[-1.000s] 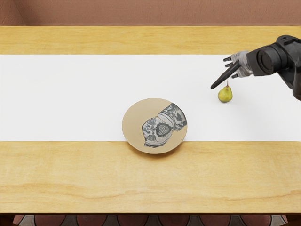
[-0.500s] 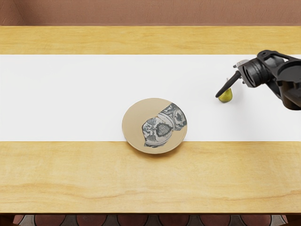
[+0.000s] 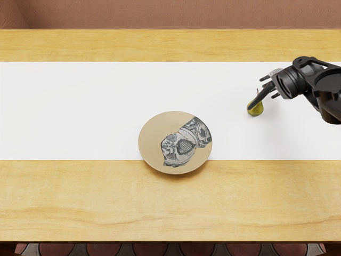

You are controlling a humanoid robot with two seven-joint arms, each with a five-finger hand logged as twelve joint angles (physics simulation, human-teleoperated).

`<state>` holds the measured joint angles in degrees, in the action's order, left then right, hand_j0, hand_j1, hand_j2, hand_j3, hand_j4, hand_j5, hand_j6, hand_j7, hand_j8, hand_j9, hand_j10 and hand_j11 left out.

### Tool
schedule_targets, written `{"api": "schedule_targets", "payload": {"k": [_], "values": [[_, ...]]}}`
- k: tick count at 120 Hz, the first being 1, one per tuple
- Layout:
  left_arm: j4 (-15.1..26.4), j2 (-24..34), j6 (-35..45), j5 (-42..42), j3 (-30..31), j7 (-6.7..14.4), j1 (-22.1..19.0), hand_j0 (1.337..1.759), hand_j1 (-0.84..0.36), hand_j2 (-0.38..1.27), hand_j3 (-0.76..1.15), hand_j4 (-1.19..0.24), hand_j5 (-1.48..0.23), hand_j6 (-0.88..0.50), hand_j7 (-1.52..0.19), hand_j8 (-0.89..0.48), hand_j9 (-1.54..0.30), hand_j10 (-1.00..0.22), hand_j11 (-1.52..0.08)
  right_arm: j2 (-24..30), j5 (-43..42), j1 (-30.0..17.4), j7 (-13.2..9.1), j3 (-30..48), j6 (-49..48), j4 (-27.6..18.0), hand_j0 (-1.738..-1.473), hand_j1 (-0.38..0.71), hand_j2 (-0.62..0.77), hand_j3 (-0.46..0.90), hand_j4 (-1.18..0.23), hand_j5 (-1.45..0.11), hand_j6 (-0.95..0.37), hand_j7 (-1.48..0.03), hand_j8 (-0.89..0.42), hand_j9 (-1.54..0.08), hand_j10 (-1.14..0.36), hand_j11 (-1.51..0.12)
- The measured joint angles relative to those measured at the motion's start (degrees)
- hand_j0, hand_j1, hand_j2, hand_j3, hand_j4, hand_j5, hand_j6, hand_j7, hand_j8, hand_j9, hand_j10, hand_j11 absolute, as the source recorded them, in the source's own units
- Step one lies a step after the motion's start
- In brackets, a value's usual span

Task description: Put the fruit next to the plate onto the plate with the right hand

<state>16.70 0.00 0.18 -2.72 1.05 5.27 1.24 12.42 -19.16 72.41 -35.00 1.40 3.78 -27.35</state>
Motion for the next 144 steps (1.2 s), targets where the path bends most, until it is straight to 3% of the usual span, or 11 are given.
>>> {"api": "schedule_targets", "payload": {"k": [32,44,45,46,48,49,65,110,132,138,144], "values": [[0.00,0.00,0.00,0.00,0.00,0.00,-0.01,1.658,0.35,0.00,0.00,0.00,0.00,0.00,0.00,0.00,0.00,0.00,0.00,-0.08,0.13,0.06,0.00,-0.10,-5.62,0.58,-1.658,-0.05,-0.05,0.00,-0.25,-0.32,-0.25,-0.32,-0.25,-0.32,-0.24,-0.29],[0.00,0.00,0.00,-0.01,0.02,0.00,-0.01,1.658,0.35,0.00,0.00,0.00,0.00,0.00,0.00,0.00,0.00,0.00,0.00,-0.11,-0.07,0.12,0.20,-1.28,-6.79,1.46,-1.658,-0.04,-0.05,0.00,-0.27,-0.32,-0.26,-0.33,-0.27,-0.30,-0.12,-0.57],[0.00,0.00,0.00,-0.02,0.02,0.01,-0.01,1.658,0.35,0.00,0.00,0.00,0.00,0.00,0.00,0.00,0.00,0.00,0.00,-0.11,-0.07,0.13,0.22,-1.33,-6.89,1.54,-1.658,-0.04,-0.05,0.00,-0.27,-0.32,-0.26,-0.33,-0.27,-0.31,-0.13,-0.57],[0.00,0.00,0.00,-0.02,0.03,0.01,-0.01,1.658,0.35,0.00,0.00,0.00,0.00,0.00,0.00,0.00,0.00,0.00,0.00,-0.13,0.00,0.13,0.29,-1.31,-6.97,1.63,-1.658,-0.04,-0.05,0.00,-0.26,-0.32,-0.26,-0.33,-0.27,-0.30,-0.19,-0.46],[0.00,0.00,0.00,-0.02,0.03,0.01,0.01,1.658,0.35,0.00,0.00,0.00,0.00,0.00,0.00,0.00,0.00,0.00,0.00,-0.15,-0.03,0.14,0.31,-1.43,-7.12,1.81,-1.658,-0.04,-0.05,0.00,-0.27,-0.32,-0.26,-0.33,-0.28,-0.30,-0.16,-0.58],[0.00,0.00,0.00,-0.03,0.04,0.01,0.00,1.658,0.35,0.00,0.00,0.00,0.00,0.00,0.00,0.00,0.00,0.00,0.00,-0.18,0.00,0.15,0.35,-1.43,-7.18,1.88,-1.658,-0.04,-0.05,0.00,-0.27,-0.32,-0.26,-0.33,-0.28,-0.30,-0.19,-0.52],[0.00,0.00,0.00,-0.04,0.06,0.01,-0.01,1.658,0.35,0.00,0.00,0.00,0.00,0.00,0.00,0.00,0.00,0.00,0.00,-0.38,0.07,0.24,0.51,-1.69,-7.97,2.60,-1.658,-0.03,-0.05,0.00,-0.27,-0.33,-0.26,-0.34,-0.29,-0.28,-0.19,-0.55],[0.00,0.00,0.00,0.00,0.00,0.00,-0.01,1.658,0.35,0.00,0.00,0.00,0.00,0.00,0.00,0.00,0.00,0.00,0.00,-0.16,0.48,1.29,0.00,-2.39,-12.91,2.91,-1.658,-0.01,-0.06,0.00,-0.29,-0.37,-0.29,-0.37,-0.29,-0.36,-0.22,-0.30],[0.00,0.00,0.00,0.00,0.00,0.00,-0.01,1.658,0.35,0.00,0.00,0.00,0.00,0.00,0.00,0.00,0.00,0.00,0.00,-0.01,0.62,1.61,0.00,-2.96,-14.92,2.91,-1.658,0.04,-0.06,0.00,-0.33,-0.42,-0.32,-0.42,-0.33,-0.42,-0.29,-0.38],[0.00,0.00,0.00,-0.02,0.02,0.00,-0.01,1.658,0.35,0.00,0.00,0.00,0.00,0.00,0.00,0.00,0.00,0.00,0.00,0.03,0.81,1.66,0.18,-3.38,-15.14,2.90,-1.658,0.04,-0.06,0.00,-0.33,-0.42,-0.33,-0.43,-0.33,-0.42,-0.33,-0.30],[0.00,0.00,0.00,-0.03,0.04,0.01,-0.01,1.658,0.35,0.00,0.00,0.00,0.00,0.00,0.00,0.00,0.00,0.00,0.00,0.08,0.87,1.66,0.32,-3.62,-15.22,2.89,-1.658,0.05,-0.07,0.00,-0.34,-0.42,-0.33,-0.43,-0.34,-0.43,-0.33,-0.33]]}}
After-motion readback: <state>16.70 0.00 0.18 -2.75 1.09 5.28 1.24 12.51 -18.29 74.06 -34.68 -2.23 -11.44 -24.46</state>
